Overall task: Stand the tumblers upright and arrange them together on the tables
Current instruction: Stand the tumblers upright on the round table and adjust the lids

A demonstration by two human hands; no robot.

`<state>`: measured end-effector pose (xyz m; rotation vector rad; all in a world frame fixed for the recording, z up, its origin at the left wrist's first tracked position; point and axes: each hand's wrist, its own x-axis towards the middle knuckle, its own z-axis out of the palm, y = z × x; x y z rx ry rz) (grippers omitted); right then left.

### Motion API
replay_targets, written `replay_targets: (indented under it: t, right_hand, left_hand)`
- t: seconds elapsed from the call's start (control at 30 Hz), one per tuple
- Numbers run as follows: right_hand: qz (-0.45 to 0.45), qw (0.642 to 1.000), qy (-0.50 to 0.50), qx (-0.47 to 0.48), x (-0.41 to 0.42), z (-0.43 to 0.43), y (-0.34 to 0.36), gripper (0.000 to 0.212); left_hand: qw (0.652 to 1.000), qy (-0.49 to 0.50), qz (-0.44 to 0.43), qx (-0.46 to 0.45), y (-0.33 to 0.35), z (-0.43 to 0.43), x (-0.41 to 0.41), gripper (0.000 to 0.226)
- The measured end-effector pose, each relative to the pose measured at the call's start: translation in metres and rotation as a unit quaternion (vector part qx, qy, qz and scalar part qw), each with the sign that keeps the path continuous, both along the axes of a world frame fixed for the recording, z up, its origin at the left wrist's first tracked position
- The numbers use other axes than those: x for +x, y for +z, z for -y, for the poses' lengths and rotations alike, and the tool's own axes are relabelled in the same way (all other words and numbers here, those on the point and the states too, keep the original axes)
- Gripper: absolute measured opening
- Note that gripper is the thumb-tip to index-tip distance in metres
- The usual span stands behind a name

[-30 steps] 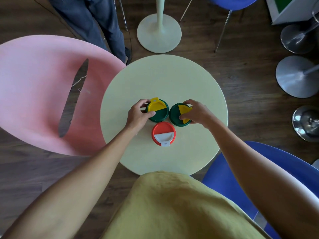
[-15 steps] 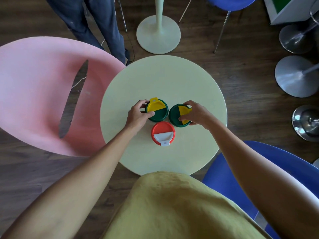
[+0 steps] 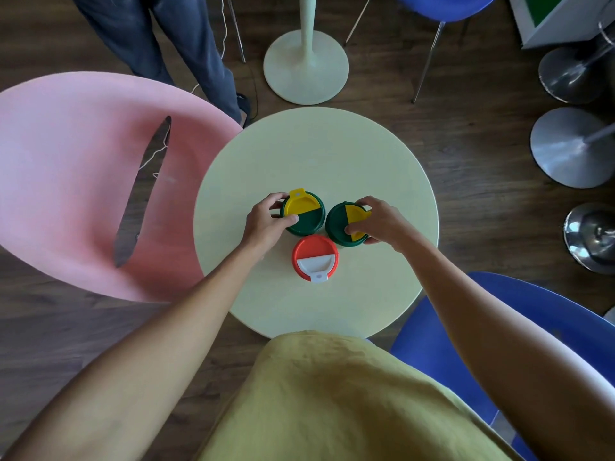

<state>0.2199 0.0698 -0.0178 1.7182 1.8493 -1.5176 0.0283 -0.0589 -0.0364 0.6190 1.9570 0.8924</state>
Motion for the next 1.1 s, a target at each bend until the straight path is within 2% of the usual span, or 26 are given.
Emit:
replay_targets:
  t: [0.3,0.5,0.97,1.1]
  right_hand:
    - [0.011,0.999,0.03,0.002,0.0007,0.0001,-0.005,0.061]
    - [-0.008,1.0,-0.006,0.006,0.0,0.0022,-0.0058,0.057]
    - [-0.013,1.0,-0.008,0.005,0.0009,0.0018,-0.0077,0.056]
    - [-0.01,1.0,-0.02,0.0,0.0011,0.0018,-0.0088,0.058]
  left_hand:
    - [1.0,-0.008,0.004,-0.004,0.0,0.0002,-0.0019,0.047]
    - [1.0,-0.009,0.001,-0.001,0.0002,-0.0001,-0.0014,0.048]
    - [1.0,-0.004,0.015,-0.002,-0.0033,-0.0002,-0.0034,0.047]
    - [1.0,-0.019,0.021,-0.013,-0.0033,-0.0026,-0.0042,0.054]
